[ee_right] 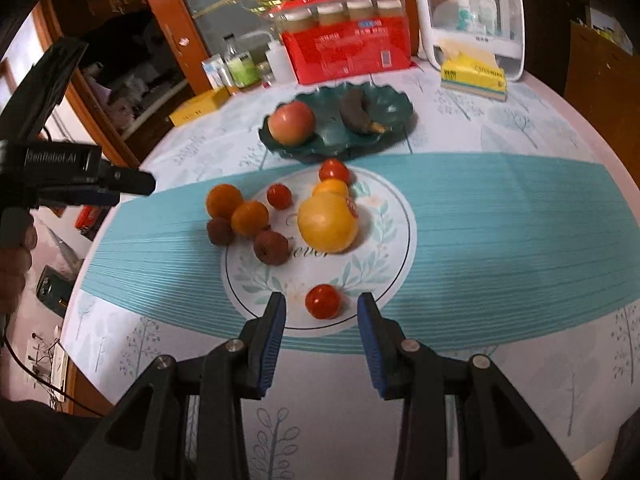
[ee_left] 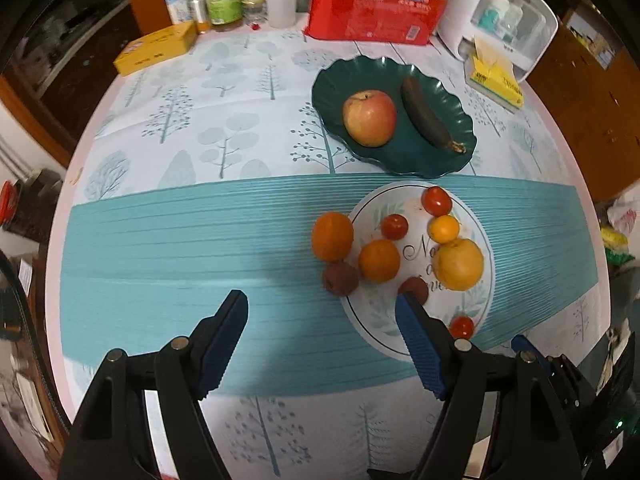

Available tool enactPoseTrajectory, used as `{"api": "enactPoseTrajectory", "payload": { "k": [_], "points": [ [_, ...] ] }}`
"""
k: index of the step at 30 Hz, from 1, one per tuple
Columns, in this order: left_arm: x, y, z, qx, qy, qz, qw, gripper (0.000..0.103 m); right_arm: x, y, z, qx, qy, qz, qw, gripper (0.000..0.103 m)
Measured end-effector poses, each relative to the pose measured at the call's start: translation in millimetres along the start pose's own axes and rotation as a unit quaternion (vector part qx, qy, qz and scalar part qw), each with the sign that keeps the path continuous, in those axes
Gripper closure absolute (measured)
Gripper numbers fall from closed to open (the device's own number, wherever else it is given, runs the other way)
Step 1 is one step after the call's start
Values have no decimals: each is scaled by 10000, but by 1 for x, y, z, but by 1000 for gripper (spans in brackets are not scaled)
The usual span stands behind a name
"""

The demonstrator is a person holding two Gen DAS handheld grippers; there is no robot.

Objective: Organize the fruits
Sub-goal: 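Move both tools back toward the white fruit plate, then grasp an orange with the left tool while the right tool grasps a red cherry tomato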

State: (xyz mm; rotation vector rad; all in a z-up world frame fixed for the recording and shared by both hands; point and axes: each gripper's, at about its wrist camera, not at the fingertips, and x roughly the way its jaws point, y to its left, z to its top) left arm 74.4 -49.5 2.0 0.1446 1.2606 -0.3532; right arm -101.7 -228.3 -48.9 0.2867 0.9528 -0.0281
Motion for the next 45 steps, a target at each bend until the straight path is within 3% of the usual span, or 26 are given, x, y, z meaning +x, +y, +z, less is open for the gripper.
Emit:
{"api": "enactPoseTrajectory", "payload": {
  "k": [19,27,35,45],
  "points": [
    [95,12,39,502,458,-735,9950,28,59,31,-2,255,795,-856,9928,66],
    [114,11,44,433,481,-946,9934,40,67,35,-2,256,831,-1103,9901,67],
    [125,9,44,430,532,-1186,9906,66,73,38,1,205,754,-1299,9884,73],
    [124,15,43,404,518,-1295,9894,68,77,43,8,144,692,-1147,9909,79]
  ]
}}
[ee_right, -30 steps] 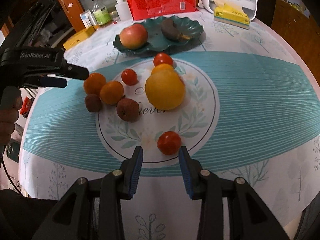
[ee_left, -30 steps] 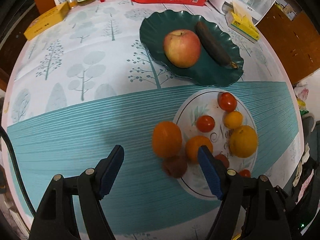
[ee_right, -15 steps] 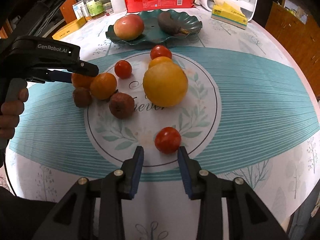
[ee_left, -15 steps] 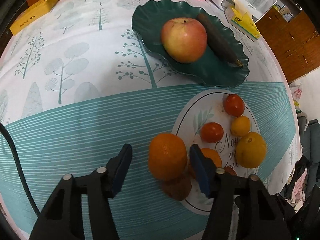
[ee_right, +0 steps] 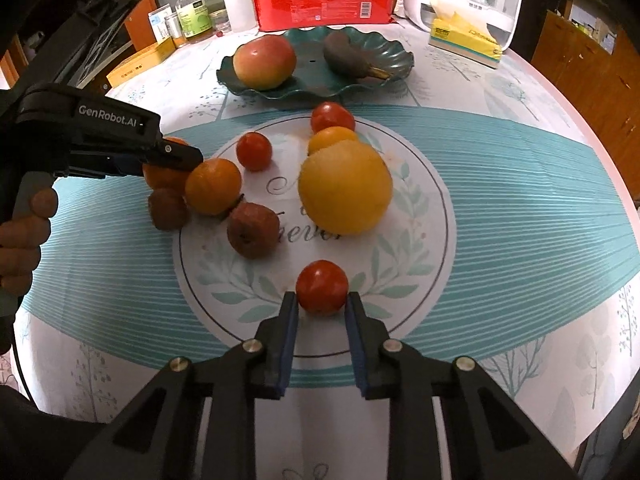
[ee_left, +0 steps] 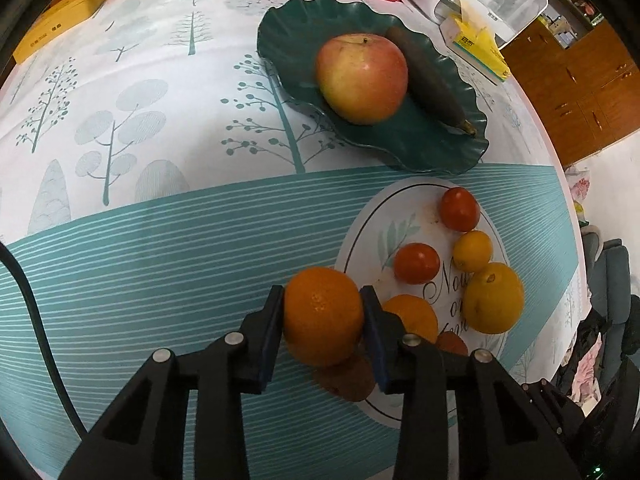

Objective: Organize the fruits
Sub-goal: 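Grasp an orange with the left tool while the right tool grasps a red cherry tomato, then carry the orange and tomato onto the green plate and open both tools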

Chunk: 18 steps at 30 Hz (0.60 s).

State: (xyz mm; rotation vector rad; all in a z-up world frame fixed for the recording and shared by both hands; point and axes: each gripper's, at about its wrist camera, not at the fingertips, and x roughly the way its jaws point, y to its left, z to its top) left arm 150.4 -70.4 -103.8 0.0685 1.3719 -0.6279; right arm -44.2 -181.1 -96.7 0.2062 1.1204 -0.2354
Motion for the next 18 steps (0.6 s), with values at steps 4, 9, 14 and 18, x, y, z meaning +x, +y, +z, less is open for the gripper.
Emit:
{"api": "enactPoseTrajectory", "payload": {
  "k": [4,9,14,18],
  "points": [
    [-9,4,-3,-28,-33,8,10000,68,-5,5,4,-63,-70,94,9999,80],
    [-23,4,-4,-100,-163,51,9998,68,-12,9,14,-176,-161,241,9994,80],
    [-41,2,-9,-213,-338,57,9992,68,-21,9,29,-256,-331,476,9980,80],
    [-54,-8,-12,-247,-490,149,9984,68,-28,6,46,-420,-472,647,9959,80]
  ]
}}
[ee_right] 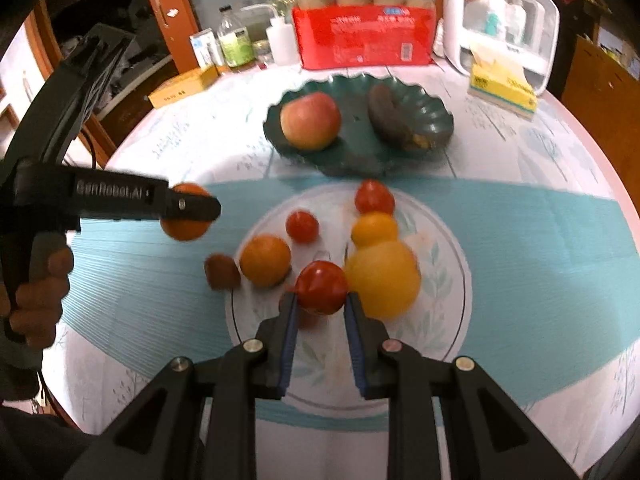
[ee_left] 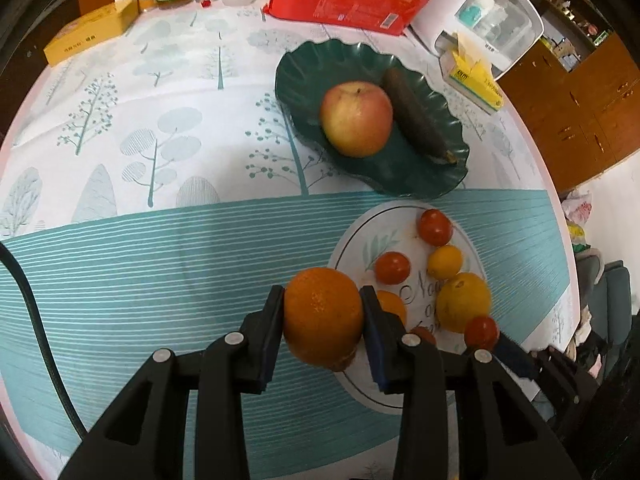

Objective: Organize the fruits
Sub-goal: 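Carry the orange and tomato onto the green plate and open both tools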

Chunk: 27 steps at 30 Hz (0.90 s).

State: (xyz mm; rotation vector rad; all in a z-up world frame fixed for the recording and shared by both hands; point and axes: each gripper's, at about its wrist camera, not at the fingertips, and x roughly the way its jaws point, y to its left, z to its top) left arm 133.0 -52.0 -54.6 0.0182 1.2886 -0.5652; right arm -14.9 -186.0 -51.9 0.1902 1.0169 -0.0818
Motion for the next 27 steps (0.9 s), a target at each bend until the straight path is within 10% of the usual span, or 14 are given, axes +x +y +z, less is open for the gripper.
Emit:
{"api": "enactPoseTrajectory", "payload": {
  "k": [27],
  "points": [
    [-2,-103,52,-665,-862,494,9928,67,3,-105,121,-931,-702,672,9909,79]
  ]
}}
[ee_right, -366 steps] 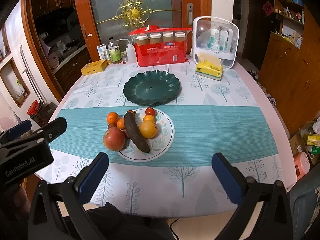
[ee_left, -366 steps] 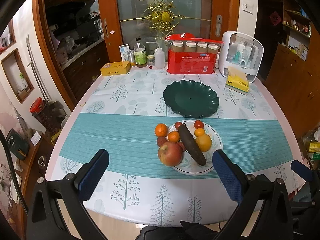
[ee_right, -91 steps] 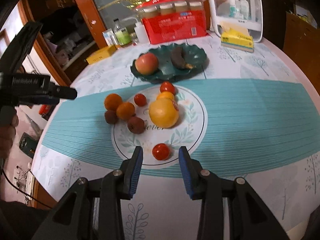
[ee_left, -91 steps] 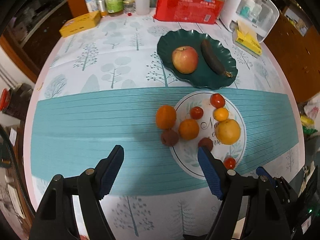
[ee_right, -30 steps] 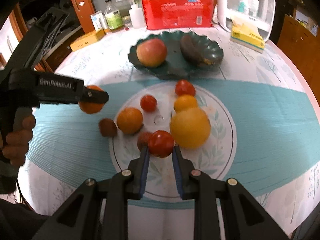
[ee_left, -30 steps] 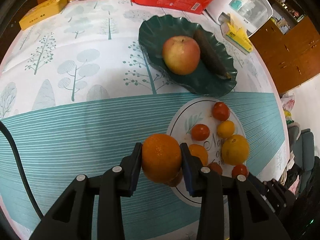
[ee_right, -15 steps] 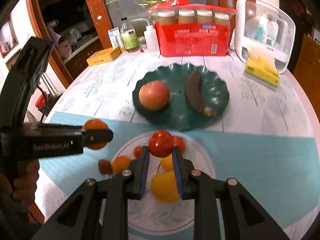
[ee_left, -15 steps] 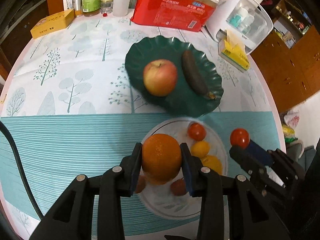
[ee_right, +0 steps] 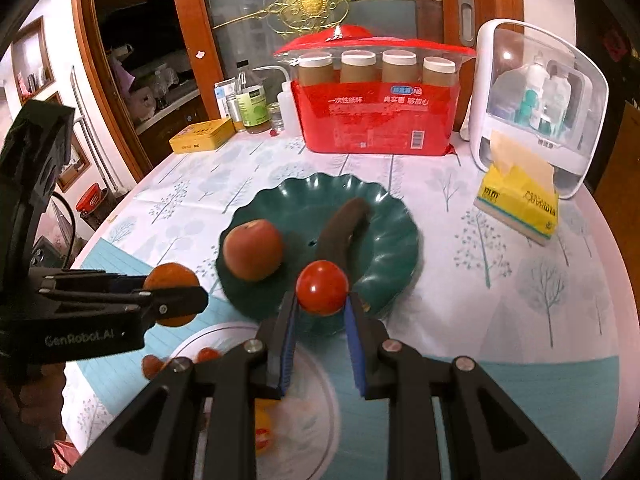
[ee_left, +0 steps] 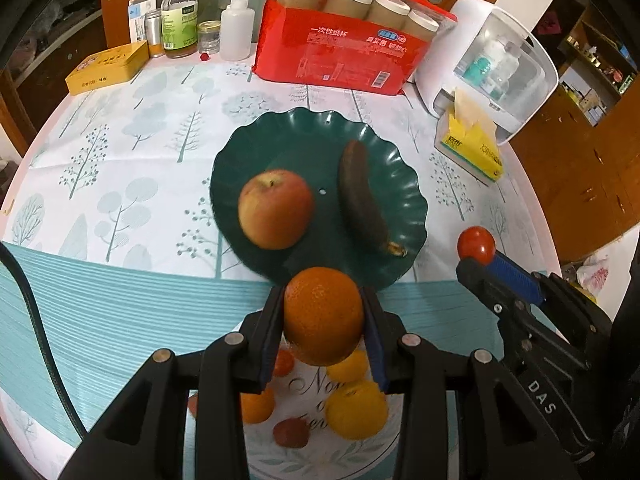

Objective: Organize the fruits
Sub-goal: 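Carry the orange and tomato onto the green plate and open both tools, then withdraw both tools back toward the white fruit plate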

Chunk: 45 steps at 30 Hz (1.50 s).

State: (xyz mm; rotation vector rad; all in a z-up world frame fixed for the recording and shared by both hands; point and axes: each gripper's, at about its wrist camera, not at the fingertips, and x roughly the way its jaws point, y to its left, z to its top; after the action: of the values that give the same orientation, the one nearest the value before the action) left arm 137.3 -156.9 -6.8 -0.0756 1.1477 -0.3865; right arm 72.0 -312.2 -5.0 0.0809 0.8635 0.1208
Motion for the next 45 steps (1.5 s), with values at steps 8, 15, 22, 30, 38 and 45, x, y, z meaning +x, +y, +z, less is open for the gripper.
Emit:
{"api": "enactPoseTrajectory", "payload": {
  "k": [8,15,22,30,38,45],
  "points": [
    [21,-12,13,-110,24,102,9999,67,18,-28,10,61,-15,77,10000,79],
    [50,-13,16,-344,271,85,9990,67,47,-44,8,175,264,286,9991,79],
    [74,-13,15,-487,458,65,9977,67,74,-51,1,253,522,394,9975,79],
    [74,-12,19,-479,375,-9,9981,47,85,-54,0,407,624,411,9964,77],
    [53,-13,18,-450,217,77,9987,38,72,-50,4,426,521,352,9971,69],
    [24,-7,10,-434,-4,225,9988,35,46,-45,6,485,316,268,9980,65]
  ]
}}
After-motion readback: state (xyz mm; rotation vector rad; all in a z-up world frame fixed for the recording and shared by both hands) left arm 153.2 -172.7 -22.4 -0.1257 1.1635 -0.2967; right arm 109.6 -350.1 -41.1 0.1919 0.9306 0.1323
